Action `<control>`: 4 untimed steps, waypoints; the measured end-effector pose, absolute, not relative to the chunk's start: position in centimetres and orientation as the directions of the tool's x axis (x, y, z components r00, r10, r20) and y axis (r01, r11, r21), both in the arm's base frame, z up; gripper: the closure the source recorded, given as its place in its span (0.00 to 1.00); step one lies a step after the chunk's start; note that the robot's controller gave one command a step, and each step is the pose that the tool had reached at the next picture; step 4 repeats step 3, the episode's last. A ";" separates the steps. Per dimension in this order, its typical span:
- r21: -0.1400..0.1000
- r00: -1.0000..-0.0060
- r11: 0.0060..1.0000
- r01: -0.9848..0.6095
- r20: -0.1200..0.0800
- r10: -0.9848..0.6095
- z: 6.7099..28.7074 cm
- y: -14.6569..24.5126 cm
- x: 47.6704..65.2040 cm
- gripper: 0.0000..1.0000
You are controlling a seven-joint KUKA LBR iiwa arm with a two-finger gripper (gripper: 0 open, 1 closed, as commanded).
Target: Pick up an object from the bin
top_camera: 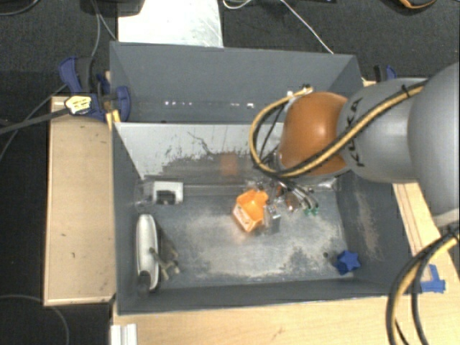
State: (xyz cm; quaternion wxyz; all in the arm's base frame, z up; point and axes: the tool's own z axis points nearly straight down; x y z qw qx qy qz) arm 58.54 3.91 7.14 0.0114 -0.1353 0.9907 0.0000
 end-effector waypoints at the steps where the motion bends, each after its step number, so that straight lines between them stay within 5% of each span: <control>1: -0.003 -0.963 0.963 -0.269 -0.023 -0.269 7.1 3.9 58.5 1.00; 3: -0.004 -0.963 0.964 -0.267 -0.032 -0.267 23.1 5.1 59.0 1.00; 4: -0.004 -0.963 0.964 -0.267 -0.032 -0.267 23.1 5.1 59.0 1.00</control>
Offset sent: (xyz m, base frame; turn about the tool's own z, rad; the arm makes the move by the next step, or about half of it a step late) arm 0.0022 0.0128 0.1359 -0.0539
